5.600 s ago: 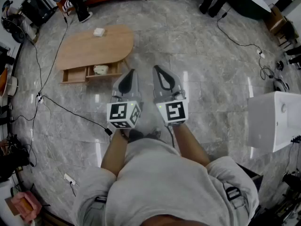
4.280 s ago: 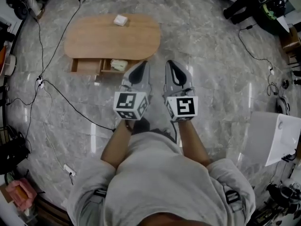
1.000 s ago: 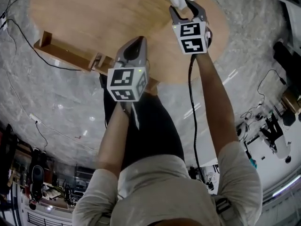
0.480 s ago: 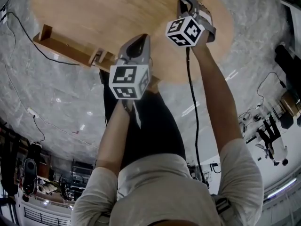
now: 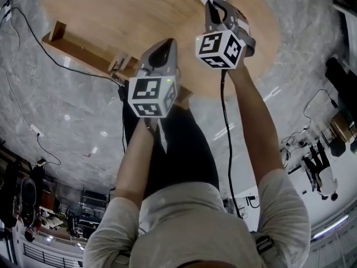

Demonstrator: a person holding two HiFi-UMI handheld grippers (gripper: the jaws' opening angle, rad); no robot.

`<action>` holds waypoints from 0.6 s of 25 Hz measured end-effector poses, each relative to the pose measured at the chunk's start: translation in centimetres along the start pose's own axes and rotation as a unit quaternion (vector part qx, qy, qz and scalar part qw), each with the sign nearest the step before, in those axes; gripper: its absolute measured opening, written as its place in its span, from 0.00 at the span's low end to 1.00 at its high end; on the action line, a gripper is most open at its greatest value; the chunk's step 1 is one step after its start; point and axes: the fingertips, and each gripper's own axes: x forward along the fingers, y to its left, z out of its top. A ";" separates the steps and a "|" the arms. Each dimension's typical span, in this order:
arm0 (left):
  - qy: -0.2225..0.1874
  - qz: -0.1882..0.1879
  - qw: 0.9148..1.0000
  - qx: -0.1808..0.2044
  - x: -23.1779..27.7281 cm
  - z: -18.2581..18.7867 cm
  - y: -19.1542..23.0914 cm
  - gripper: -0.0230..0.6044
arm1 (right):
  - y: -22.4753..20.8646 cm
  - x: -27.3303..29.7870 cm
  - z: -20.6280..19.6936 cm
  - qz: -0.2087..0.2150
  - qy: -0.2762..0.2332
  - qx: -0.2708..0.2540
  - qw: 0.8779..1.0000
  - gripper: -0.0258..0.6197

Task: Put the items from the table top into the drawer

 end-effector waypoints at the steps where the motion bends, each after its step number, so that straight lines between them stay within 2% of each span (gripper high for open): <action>1: -0.001 0.002 1.000 -0.004 -0.2 0.0 0.4 0.07 | 0.5 -0.3 0.7 0.007 -0.008 0.015 1.000 0.08; 5: -0.009 0.009 1.000 -0.006 -1.3 0.1 1.7 0.07 | 1.9 -1.7 3.4 0.022 -0.035 0.062 0.997 0.08; 15: -0.033 0.040 0.998 -0.037 -6.4 -0.9 6.6 0.07 | 8.7 -4.1 10.3 0.062 -0.085 0.036 0.994 0.07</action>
